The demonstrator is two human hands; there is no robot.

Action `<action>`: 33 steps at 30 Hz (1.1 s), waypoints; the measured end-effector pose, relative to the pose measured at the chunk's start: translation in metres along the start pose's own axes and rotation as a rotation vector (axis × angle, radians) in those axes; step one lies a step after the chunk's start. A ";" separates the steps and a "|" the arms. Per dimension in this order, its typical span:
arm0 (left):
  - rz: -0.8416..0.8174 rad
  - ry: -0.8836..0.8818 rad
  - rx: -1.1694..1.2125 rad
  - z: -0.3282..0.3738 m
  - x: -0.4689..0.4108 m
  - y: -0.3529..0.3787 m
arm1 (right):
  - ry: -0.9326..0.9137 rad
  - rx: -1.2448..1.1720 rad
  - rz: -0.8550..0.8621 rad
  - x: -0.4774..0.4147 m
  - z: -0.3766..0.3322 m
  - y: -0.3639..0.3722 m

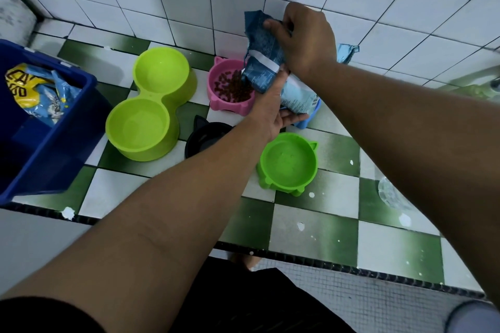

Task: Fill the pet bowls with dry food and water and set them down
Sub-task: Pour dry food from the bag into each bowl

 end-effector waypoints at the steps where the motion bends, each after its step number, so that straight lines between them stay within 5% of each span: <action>1: -0.006 -0.003 0.002 0.000 0.000 -0.001 | 0.000 -0.007 -0.002 0.000 0.000 0.001; 33: 0.077 0.177 -0.212 0.014 0.003 -0.001 | 0.142 -0.201 0.167 0.033 0.022 -0.038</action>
Point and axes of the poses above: each hand's wrist, its own x-axis away from the middle knuckle, its own y-axis out of the palm, z = x × y, the point moved 3 cm from there along -x, towards the middle knuckle, and after that the axes turned 1 degree about -z, right-handed, at the moved point
